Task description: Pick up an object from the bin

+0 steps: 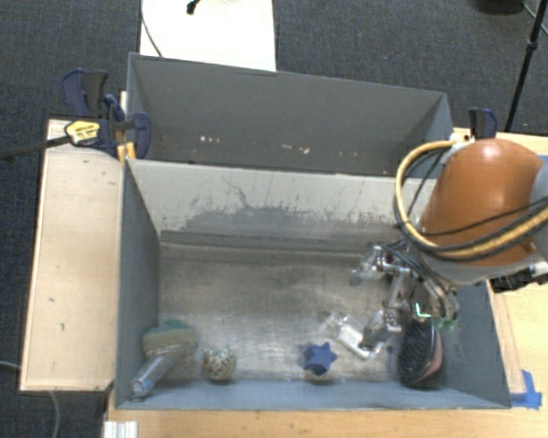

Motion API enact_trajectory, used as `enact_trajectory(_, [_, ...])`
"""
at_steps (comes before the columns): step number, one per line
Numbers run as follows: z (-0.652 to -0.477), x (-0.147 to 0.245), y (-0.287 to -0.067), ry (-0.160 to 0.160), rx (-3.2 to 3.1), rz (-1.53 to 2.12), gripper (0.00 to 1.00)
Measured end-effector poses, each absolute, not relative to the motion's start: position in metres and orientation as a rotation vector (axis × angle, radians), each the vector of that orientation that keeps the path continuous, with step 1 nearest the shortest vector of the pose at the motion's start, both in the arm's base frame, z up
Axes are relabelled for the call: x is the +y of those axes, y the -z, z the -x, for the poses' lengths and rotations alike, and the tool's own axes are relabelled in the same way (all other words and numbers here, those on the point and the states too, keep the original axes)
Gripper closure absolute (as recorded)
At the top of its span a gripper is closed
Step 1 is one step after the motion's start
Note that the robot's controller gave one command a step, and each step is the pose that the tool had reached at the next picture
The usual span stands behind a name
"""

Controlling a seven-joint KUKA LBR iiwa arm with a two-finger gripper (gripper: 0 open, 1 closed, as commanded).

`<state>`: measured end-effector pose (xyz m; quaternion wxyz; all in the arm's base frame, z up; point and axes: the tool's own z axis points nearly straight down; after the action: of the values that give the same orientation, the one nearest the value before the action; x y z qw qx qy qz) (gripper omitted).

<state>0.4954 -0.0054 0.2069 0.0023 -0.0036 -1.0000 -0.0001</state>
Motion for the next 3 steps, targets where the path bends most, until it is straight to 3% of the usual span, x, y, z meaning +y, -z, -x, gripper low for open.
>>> enact_trajectory(1, [-0.479, 0.011, -0.109, 0.002, -3.123, -0.293, 0.00])
enact_trajectory(2, [-0.495, 0.007, -0.072, 0.000, -3.103, -0.524, 0.00])
enact_trajectory(3, [-0.496, 0.008, -0.074, -0.001, -3.106, -0.525, 1.00])
